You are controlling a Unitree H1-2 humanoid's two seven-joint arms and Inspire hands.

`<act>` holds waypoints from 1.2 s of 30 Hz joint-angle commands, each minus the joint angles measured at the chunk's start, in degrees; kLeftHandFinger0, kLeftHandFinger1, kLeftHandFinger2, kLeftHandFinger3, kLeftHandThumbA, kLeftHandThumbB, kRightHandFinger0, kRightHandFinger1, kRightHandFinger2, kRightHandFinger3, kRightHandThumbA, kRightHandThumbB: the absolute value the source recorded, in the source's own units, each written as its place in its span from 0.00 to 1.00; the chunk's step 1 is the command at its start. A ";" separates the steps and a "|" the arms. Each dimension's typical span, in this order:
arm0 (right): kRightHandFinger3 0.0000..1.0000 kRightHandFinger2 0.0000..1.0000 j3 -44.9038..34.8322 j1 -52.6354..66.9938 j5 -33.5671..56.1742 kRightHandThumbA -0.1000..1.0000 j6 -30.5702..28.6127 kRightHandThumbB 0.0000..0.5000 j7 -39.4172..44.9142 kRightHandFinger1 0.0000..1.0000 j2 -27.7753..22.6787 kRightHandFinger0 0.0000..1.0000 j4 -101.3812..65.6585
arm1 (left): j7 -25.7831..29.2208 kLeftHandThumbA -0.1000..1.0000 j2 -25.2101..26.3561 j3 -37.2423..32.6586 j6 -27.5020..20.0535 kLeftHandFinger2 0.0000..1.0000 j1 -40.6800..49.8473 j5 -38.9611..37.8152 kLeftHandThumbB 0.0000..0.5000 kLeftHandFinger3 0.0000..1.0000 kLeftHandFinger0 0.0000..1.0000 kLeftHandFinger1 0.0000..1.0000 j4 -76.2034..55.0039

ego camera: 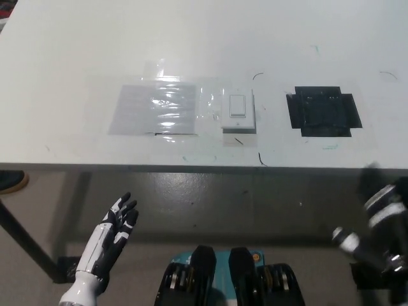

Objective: A white switch is kept at the centre of the table close to the robot and the robot uses its right hand to press it to turn it on

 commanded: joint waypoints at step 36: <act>1.00 1.00 34.92 -80.07 -12.01 1.00 32.09 0.59 23.31 1.00 -17.98 1.00 42.92 | -1.01 0.89 -0.05 -0.11 -1.29 1.00 1.27 -0.85 0.00 1.00 1.00 1.00 -0.78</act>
